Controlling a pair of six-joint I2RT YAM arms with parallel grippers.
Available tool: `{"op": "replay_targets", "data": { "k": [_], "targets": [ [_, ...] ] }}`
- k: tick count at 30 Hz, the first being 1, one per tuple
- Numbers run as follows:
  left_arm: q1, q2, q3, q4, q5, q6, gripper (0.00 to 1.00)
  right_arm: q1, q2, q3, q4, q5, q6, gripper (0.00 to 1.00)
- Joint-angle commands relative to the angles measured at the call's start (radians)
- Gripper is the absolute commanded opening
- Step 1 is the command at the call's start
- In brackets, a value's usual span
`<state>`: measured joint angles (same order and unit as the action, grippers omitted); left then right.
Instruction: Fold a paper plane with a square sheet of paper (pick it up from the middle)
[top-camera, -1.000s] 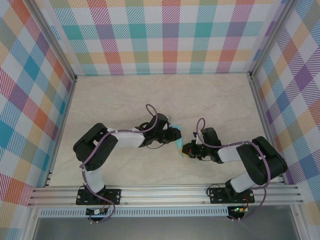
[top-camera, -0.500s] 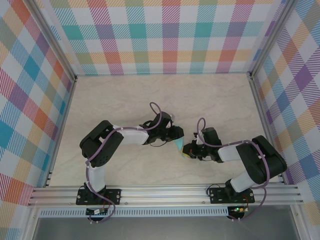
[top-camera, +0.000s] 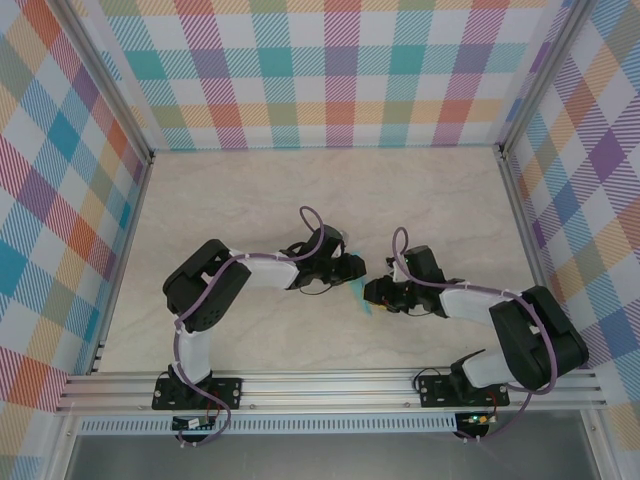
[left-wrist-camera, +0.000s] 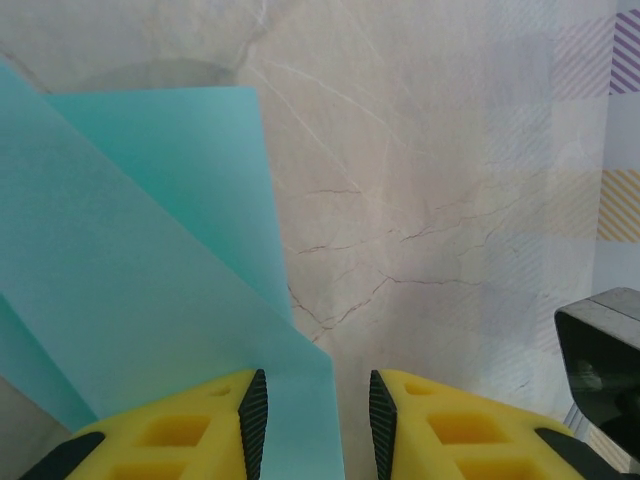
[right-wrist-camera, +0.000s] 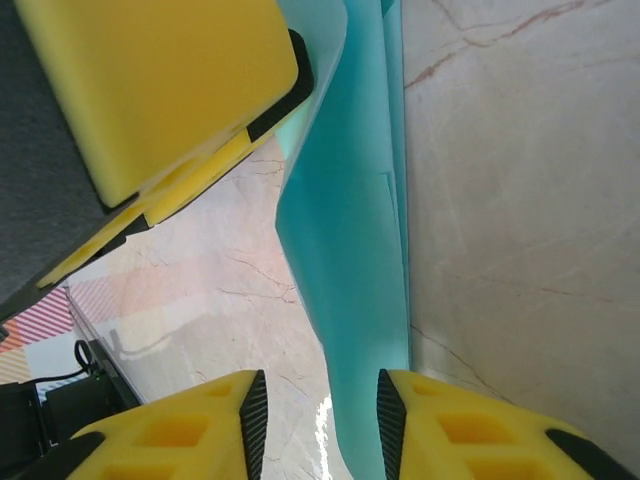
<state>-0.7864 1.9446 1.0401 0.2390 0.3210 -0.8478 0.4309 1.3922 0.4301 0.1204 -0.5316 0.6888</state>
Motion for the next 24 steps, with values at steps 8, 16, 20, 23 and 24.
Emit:
{"op": "replay_targets", "data": {
  "k": [8,16,20,23,24],
  "targets": [
    [0.011,0.017,0.024,0.019,0.003,-0.012,0.35,0.003,0.087,0.097,-0.107,-0.015,-0.146,0.5],
    [0.012,0.014,0.026,0.019,0.01,-0.012,0.35,0.025,0.167,0.132,-0.122,0.03,-0.166,0.39],
    [0.012,0.01,0.023,0.016,0.004,-0.01,0.34,0.034,0.172,0.136,-0.136,0.044,-0.169,0.31],
    [0.013,0.011,0.026,0.02,0.01,-0.007,0.34,0.037,0.171,0.137,-0.143,0.04,-0.168,0.29],
    [0.013,0.01,0.026,0.019,0.01,-0.008,0.34,0.038,0.168,0.139,-0.145,0.035,-0.168,0.27]
  ]
}}
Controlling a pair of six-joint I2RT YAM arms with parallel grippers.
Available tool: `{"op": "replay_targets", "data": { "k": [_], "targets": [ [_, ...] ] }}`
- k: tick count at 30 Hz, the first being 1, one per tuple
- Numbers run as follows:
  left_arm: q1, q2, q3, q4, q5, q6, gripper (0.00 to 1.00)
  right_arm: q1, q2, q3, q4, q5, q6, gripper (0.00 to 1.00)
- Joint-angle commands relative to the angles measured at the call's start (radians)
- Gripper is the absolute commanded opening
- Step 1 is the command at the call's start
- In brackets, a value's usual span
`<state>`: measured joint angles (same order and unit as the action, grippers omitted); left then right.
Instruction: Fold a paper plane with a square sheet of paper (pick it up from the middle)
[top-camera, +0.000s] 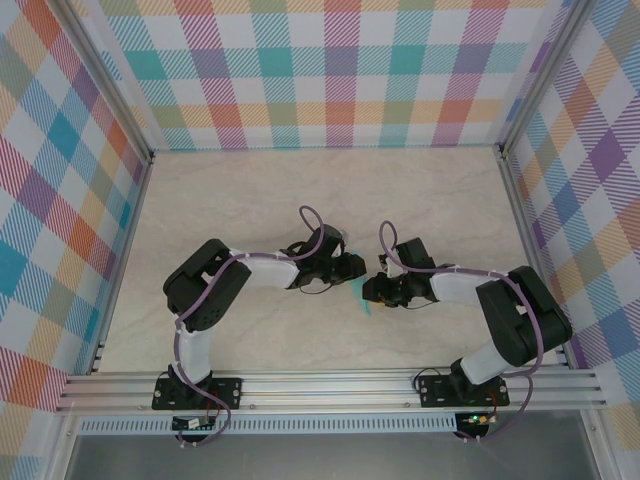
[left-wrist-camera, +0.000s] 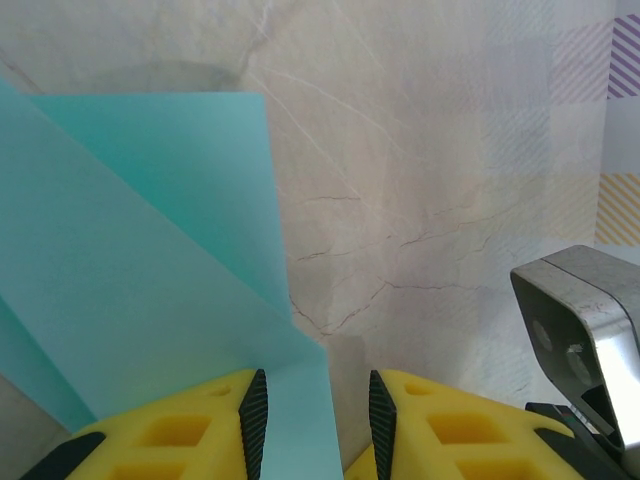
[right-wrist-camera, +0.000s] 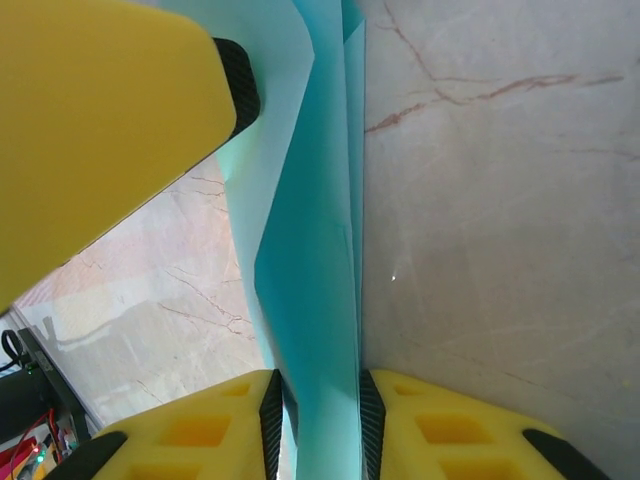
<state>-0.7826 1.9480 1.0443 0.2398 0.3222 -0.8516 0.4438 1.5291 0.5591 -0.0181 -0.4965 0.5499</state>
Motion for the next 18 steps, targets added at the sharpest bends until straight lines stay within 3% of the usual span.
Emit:
{"op": "replay_targets", "data": {
  "k": [1,18],
  "targets": [
    [0.011,0.006,0.022,0.018,0.01,-0.004,0.34,0.028,0.027,0.012,-0.012,0.001,-0.028,0.26],
    [0.011,0.04,0.049,-0.021,0.005,-0.004,0.34,0.03,0.031,0.034,-0.059,0.044,0.018,0.22]
  ]
}}
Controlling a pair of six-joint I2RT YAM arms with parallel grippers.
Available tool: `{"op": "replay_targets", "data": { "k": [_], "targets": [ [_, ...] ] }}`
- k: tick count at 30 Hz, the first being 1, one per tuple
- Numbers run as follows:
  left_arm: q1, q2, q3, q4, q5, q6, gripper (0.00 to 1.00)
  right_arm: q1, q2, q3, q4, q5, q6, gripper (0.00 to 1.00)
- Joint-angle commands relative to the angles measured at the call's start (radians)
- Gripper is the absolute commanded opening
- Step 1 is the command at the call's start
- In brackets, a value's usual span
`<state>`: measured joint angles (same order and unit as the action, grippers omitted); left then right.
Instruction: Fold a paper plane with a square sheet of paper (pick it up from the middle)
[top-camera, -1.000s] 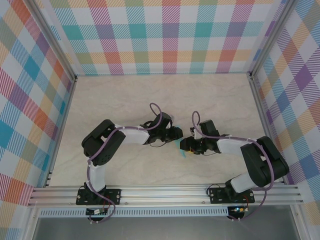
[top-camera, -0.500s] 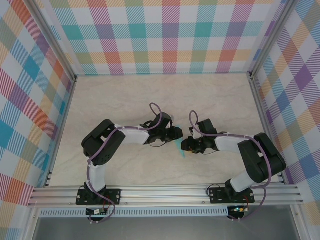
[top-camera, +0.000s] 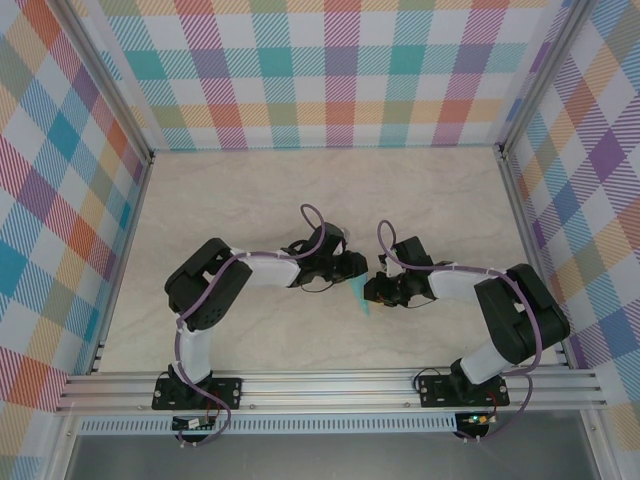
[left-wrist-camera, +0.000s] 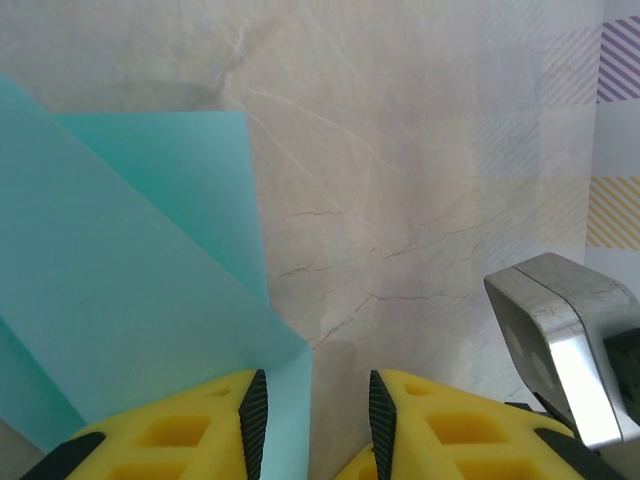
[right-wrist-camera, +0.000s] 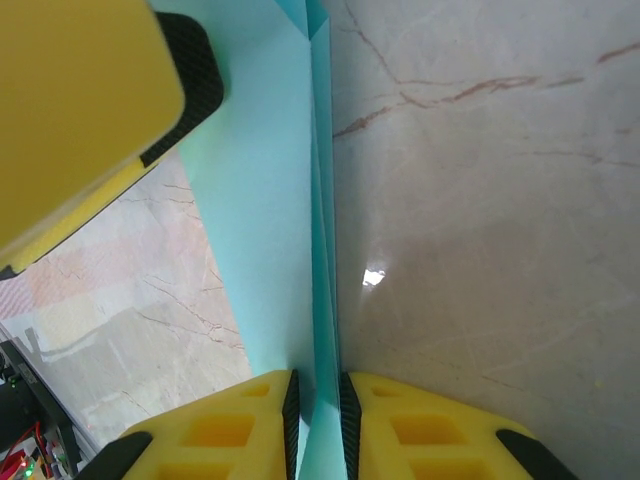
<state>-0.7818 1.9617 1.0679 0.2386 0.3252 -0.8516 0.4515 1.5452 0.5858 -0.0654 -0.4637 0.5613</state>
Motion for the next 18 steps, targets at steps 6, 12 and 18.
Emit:
{"op": "replay_targets", "data": {
  "k": [6,12,18],
  "targets": [
    [0.011,0.053,0.047,-0.059,0.005,-0.003,0.34,0.023,0.013,0.024,-0.03,-0.004,0.01,0.22],
    [0.012,0.061,0.044,-0.057,0.011,-0.007,0.34,0.023,-0.002,0.025,-0.035,-0.013,0.02,0.27],
    [0.011,0.069,0.047,-0.059,0.024,-0.005,0.34,0.025,-0.034,0.035,-0.038,-0.043,0.022,0.38]
  ]
}}
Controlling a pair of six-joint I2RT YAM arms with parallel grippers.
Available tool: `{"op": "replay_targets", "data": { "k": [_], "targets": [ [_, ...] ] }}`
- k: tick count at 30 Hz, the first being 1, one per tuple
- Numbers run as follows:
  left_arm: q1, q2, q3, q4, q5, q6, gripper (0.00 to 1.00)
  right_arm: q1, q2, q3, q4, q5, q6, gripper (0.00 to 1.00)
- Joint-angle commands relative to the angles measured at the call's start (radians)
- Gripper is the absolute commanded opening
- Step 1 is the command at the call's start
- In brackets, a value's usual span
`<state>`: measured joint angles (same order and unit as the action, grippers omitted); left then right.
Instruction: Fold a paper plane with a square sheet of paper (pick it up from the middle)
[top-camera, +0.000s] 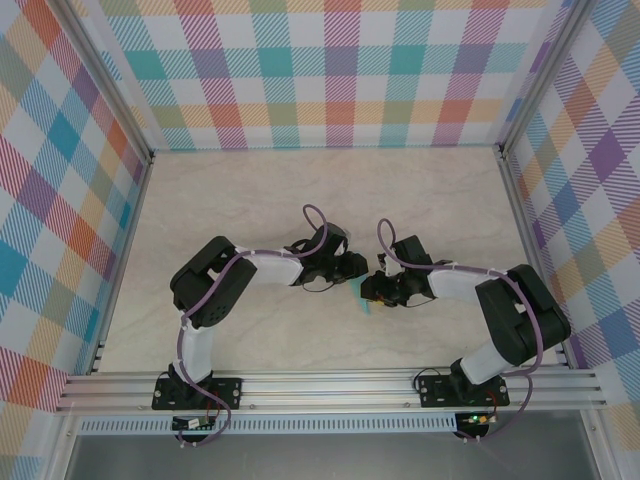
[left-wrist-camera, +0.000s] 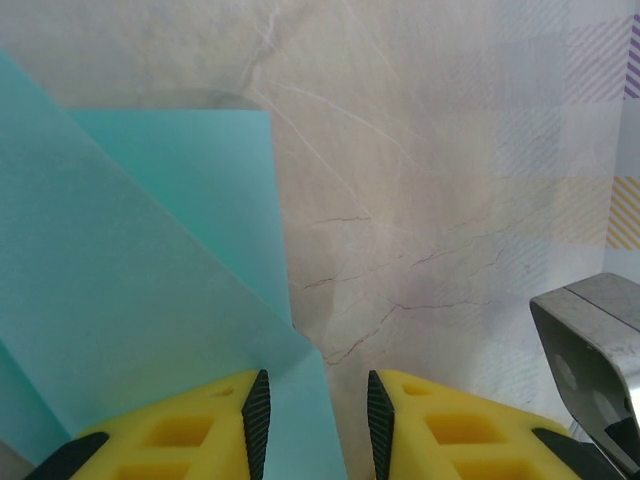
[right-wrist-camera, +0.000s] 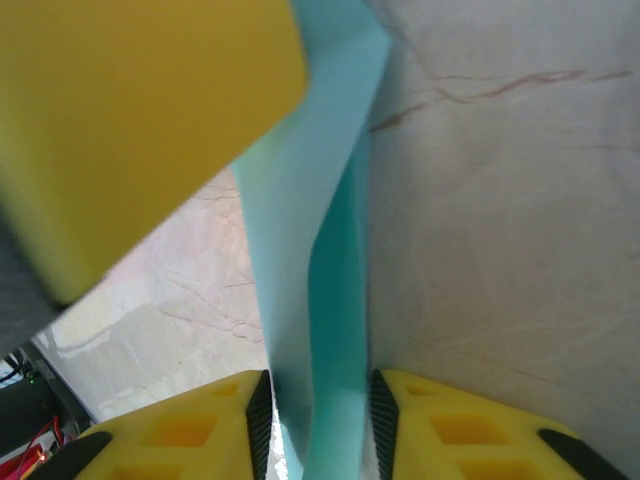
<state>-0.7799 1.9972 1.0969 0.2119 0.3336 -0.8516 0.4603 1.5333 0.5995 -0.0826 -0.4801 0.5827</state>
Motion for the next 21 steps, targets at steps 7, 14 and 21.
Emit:
{"op": "replay_targets", "data": {
  "k": [7,14,21],
  "targets": [
    [0.009,0.037,0.021,-0.032,0.024,-0.004,0.33,0.033,0.008,0.049,-0.074,0.052,-0.015,0.32],
    [0.009,0.041,0.024,-0.04,0.034,0.002,0.33,0.032,0.001,0.021,-0.059,0.039,0.011,0.29],
    [0.009,0.042,0.017,-0.048,0.051,0.019,0.32,0.031,-0.121,0.013,-0.122,0.111,0.042,0.39]
  ]
}}
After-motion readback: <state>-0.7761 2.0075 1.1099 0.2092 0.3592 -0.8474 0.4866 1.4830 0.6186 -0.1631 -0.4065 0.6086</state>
